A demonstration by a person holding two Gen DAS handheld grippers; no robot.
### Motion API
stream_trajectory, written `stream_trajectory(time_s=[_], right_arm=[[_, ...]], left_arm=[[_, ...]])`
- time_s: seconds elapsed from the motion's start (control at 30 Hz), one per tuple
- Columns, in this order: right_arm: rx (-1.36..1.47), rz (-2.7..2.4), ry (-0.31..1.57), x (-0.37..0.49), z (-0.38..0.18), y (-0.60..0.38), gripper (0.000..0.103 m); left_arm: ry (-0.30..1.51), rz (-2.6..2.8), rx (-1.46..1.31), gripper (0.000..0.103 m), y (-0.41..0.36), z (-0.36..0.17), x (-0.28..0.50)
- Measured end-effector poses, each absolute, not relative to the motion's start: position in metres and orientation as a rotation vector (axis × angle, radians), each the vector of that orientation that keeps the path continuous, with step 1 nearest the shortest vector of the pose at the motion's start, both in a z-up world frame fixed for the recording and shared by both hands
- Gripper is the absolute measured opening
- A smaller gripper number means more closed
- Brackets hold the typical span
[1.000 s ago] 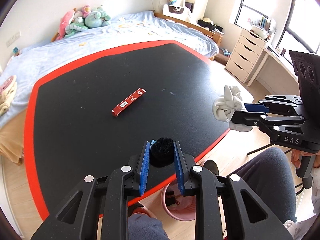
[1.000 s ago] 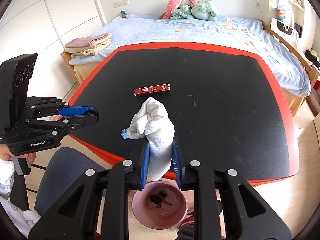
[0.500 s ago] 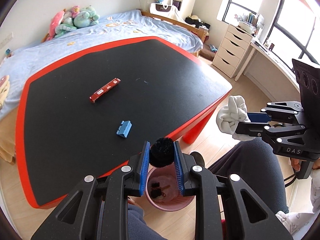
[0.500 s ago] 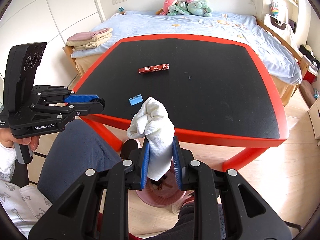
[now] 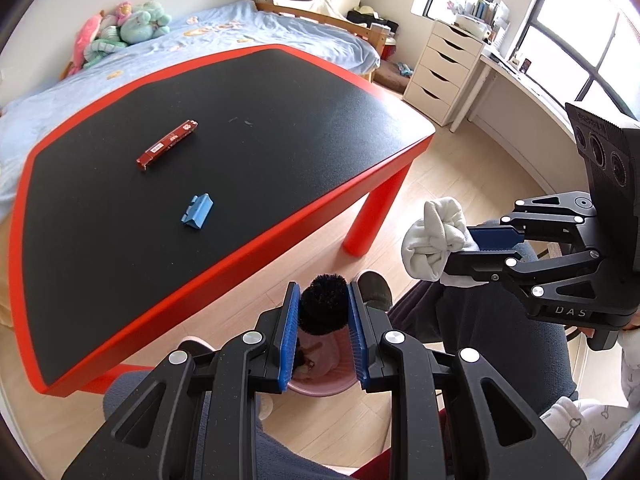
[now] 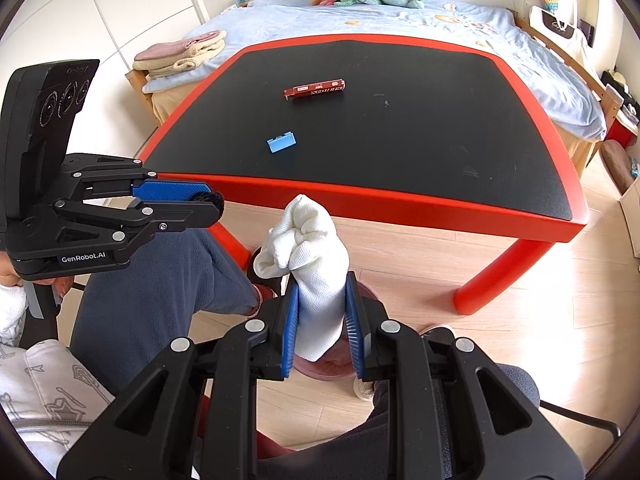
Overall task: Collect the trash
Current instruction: 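Carry the black item and white sock over the pink bin and open both grippers, then move both open grippers back over the table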
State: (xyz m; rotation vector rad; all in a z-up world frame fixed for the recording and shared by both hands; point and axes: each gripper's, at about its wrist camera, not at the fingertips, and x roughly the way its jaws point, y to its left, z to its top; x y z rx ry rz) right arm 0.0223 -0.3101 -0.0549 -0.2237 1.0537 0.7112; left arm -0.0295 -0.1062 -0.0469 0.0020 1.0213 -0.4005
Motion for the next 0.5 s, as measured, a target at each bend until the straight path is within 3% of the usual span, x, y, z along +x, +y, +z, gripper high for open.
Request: stream_trajectory(time_s=[0.27, 0.37, 0.4, 0.43, 0.47, 0.5], right_arm=[[-0.2, 0.707, 1.075, 0.02, -0.062, -0.319, 0.022], [-0.191, 0.706, 1.077, 0.021, -0.062, -0.32, 0.033], [-0.191, 0.701, 1.073, 0.021, -0.061, -0.32, 0.052], [-0.19, 0.697, 1.067, 0.022, -0.061, -0.322, 0.062], [-0.191, 0.694, 1.064, 0.022, -0.061, -0.323, 0.076], [-0.196, 0.688, 1.064, 0.023, -0.061, -0.323, 0.081]], left_arm=[[1.044, -0.411, -0.003, 0.024, -0.111, -0.054, -0.034], [1.049, -0.426, -0.011, 0.03, -0.111, -0.055, -0.033], [1.053, -0.422, -0.006, 0.037, -0.112, -0.056, -0.032], [1.05, -0.418, -0.001, 0.046, -0.111, -0.056, -0.032], [1.045, -0.414, -0.006, 0.067, -0.109, -0.056, -0.032], [1.036, -0.413, -0.017, 0.081, -0.107, -0.055, -0.032]])
